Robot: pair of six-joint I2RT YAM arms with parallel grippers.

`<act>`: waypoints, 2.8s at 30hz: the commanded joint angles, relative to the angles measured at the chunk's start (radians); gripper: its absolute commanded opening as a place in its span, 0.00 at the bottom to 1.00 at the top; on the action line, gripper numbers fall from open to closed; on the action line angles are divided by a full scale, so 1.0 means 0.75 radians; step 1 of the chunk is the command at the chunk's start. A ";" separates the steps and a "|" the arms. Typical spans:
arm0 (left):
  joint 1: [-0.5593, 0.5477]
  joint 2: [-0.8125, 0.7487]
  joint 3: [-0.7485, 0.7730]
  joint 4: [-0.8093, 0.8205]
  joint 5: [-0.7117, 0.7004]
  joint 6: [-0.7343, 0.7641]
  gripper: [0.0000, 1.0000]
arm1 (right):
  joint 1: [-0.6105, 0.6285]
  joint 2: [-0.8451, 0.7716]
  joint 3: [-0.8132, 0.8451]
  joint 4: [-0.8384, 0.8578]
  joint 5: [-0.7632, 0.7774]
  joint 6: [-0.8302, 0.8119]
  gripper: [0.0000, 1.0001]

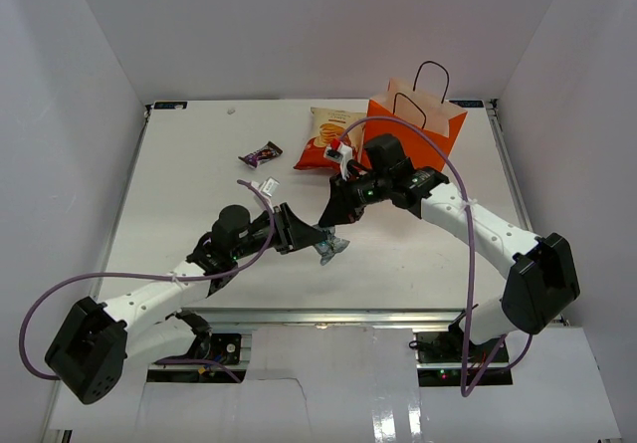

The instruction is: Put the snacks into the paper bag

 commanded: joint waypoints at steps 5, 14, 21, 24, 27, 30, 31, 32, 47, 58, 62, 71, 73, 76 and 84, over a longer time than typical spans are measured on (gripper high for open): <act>-0.006 -0.101 0.026 0.036 0.001 0.007 0.69 | -0.111 0.009 0.086 0.052 -0.356 -0.106 0.08; -0.004 -0.234 0.008 0.032 0.019 0.060 0.80 | -0.217 -0.009 0.266 -0.009 -0.309 -0.229 0.08; -0.004 -0.404 0.126 -0.182 -0.124 0.158 0.90 | -0.381 -0.066 0.567 -0.077 -0.236 -0.348 0.08; -0.004 -0.414 0.165 -0.324 -0.226 0.178 0.94 | -0.499 -0.054 0.734 -0.075 -0.207 -0.354 0.08; -0.004 -0.400 0.149 -0.377 -0.273 0.168 0.94 | -0.653 0.011 0.916 -0.067 -0.189 -0.309 0.08; -0.004 -0.390 0.110 -0.365 -0.281 0.140 0.94 | -0.796 0.078 1.039 -0.050 -0.178 -0.250 0.08; -0.004 -0.388 0.100 -0.361 -0.281 0.137 0.94 | -0.825 0.093 1.054 -0.024 -0.176 -0.246 0.08; -0.004 -0.390 0.088 -0.357 -0.291 0.131 0.94 | -0.873 0.105 1.068 -0.014 -0.166 -0.209 0.08; 0.063 -0.308 0.200 -0.676 -0.748 0.066 0.98 | -0.952 0.240 0.815 0.138 0.163 -0.401 0.08; 0.615 0.283 0.455 -0.696 -0.465 -0.118 0.98 | -1.098 0.103 0.682 0.148 -0.213 -0.376 0.75; 0.689 0.696 0.804 -0.795 -0.510 -0.098 0.98 | -1.211 -0.056 0.504 0.140 -0.546 -0.372 0.76; 0.761 1.236 1.353 -0.907 -0.506 -0.065 0.94 | -1.283 -0.320 0.111 -0.089 -0.594 -0.687 0.78; 0.761 1.277 1.413 -0.970 -0.519 -0.102 0.93 | -1.285 -0.326 0.085 -0.091 -0.594 -0.687 0.78; 0.761 1.316 1.460 -0.991 -0.529 -0.169 0.91 | -1.287 -0.322 0.078 -0.089 -0.587 -0.685 0.78; 0.763 1.396 1.468 -0.915 -0.461 -0.204 0.68 | -1.287 -0.308 0.109 -0.089 -0.589 -0.665 0.78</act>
